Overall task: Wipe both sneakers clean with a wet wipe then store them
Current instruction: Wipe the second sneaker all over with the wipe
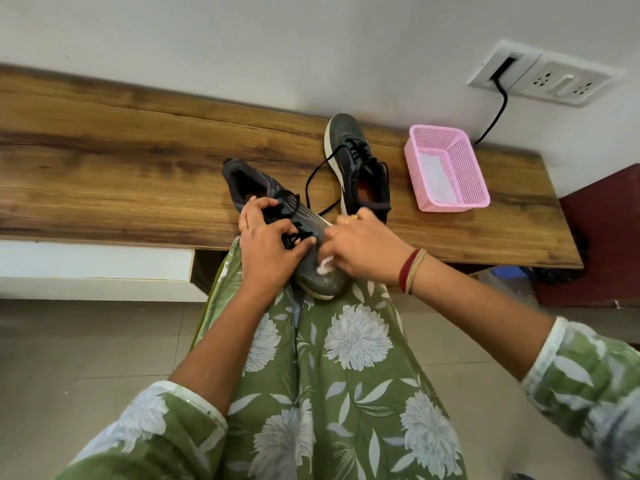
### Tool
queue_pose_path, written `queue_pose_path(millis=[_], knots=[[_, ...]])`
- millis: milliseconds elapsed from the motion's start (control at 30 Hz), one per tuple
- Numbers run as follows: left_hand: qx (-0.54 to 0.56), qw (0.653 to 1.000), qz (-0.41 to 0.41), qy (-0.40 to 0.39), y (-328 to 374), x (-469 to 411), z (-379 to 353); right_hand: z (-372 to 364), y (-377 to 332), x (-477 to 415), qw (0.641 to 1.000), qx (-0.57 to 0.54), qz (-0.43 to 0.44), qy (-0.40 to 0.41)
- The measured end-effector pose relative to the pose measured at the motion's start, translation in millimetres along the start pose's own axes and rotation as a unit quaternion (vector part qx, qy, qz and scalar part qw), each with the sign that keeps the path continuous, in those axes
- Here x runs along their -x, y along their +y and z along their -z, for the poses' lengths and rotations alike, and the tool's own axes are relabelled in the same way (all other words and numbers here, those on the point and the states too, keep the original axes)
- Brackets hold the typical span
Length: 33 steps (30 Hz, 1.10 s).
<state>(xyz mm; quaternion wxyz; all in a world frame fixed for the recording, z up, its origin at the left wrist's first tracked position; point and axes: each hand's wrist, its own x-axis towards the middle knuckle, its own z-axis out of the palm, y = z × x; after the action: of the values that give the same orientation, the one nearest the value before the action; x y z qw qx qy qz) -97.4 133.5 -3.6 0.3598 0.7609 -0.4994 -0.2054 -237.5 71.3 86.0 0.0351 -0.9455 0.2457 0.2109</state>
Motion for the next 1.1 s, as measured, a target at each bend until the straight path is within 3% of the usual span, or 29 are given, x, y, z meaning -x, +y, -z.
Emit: queue_pose_path(millis=[67, 200, 333, 433, 567, 733, 867, 1033, 1100], knots=[[-0.006, 1.0, -0.005, -0.004, 0.7, -0.2, -0.2, 1.4, 6.0, -2.7, 1.0, 0.002, -0.03, 0.009], [-0.014, 1.0, -0.003, -0.002, -1.6, 0.4, 0.4, -2.5, -5.6, -0.5, 0.998, -0.012, 0.05, -0.034], [-0.025, 1.0, -0.001, -0.006, 0.5, 0.0, -0.2, 3.6, 2.9, -8.4, 1.0, 0.023, 0.002, -0.01], [-0.028, 1.0, 0.002, -0.008, -1.2, 0.3, -0.4, -2.3, -4.9, -3.9, 0.997, -0.02, 0.062, -0.043], [-0.04, 0.999, -0.008, -0.016, -0.2, -0.5, -0.8, -1.6, 2.6, -13.2, 1.0, 0.002, -0.017, -0.002], [-0.057, 0.998, -0.005, -0.029, -1.7, 1.1, 0.5, -10.6, -14.1, -5.5, 0.997, -0.062, 0.021, -0.029], [-0.069, 0.997, -0.012, -0.035, -0.6, -0.2, -0.2, -5.1, -13.5, -18.5, 0.997, 0.03, -0.055, 0.037], [-0.079, 0.996, -0.013, -0.032, -0.9, 1.2, 0.0, -3.2, -18.9, -14.3, 0.997, -0.049, -0.013, -0.062], [-0.075, 0.997, -0.006, -0.031, 0.6, 1.2, -0.2, 1.0, -22.2, -16.4, 0.998, -0.013, -0.01, -0.053]])
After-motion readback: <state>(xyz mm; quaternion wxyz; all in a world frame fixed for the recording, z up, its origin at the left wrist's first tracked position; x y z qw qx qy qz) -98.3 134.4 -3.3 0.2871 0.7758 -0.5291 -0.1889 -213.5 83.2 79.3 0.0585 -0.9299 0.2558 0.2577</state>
